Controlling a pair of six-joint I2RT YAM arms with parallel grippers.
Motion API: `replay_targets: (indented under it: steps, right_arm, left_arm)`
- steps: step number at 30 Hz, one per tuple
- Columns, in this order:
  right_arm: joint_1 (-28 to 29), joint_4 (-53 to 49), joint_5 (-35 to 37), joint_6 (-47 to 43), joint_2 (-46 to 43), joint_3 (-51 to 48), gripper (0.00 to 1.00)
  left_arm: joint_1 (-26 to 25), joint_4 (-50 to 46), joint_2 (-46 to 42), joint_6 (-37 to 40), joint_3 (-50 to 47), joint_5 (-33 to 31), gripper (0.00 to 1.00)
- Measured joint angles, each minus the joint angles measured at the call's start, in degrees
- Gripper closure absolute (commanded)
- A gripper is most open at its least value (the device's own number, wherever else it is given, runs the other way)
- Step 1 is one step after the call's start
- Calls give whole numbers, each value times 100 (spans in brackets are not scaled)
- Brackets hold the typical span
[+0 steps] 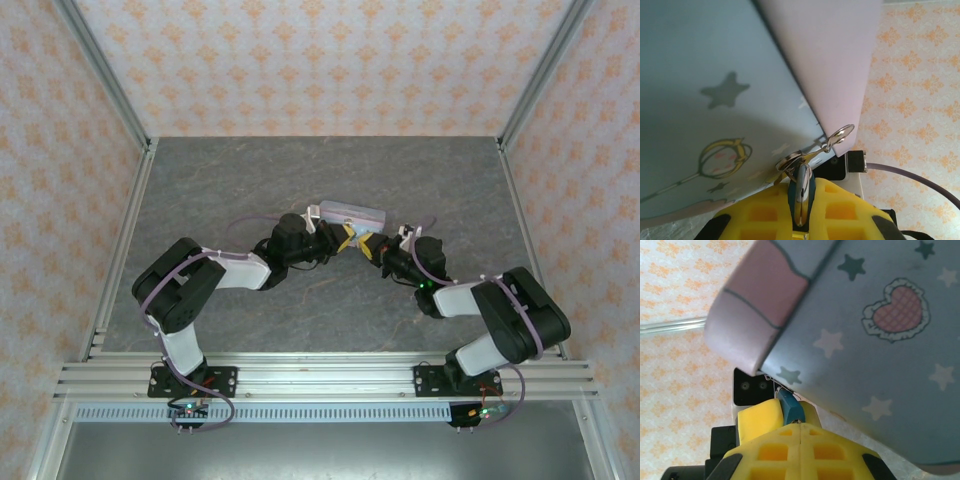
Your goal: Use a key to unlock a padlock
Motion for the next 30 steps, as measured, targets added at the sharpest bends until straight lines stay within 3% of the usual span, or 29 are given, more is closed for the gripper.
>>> replay_targets:
  steps: [30]
  right_arm:
    - [-39,254,9,83,57,7,100]
  left_arm:
    - [-42,420,15,-1051,-44,-168,100]
